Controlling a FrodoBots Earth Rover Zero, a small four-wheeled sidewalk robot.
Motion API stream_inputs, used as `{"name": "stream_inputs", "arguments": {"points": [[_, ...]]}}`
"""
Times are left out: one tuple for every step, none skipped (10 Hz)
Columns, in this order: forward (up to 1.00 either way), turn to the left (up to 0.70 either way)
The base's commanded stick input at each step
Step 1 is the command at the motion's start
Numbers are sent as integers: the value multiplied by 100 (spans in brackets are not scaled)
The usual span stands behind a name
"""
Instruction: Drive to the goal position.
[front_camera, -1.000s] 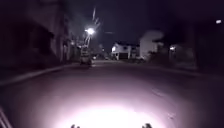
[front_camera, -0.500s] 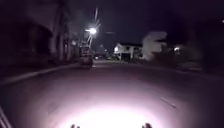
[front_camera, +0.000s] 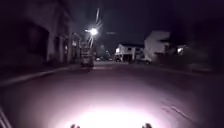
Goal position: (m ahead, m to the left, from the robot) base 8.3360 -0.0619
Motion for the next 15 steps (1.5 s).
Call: {"name": "stream_inputs", "arguments": {"points": [[100, 0], [100, 0], [100, 0], [100, -9], [100, -24], [100, 0], [100, 0], [100, 0], [100, 0], [100, 0], [100, 0], [100, 0], [100, 0], [100, 0], [100, 0]]}}
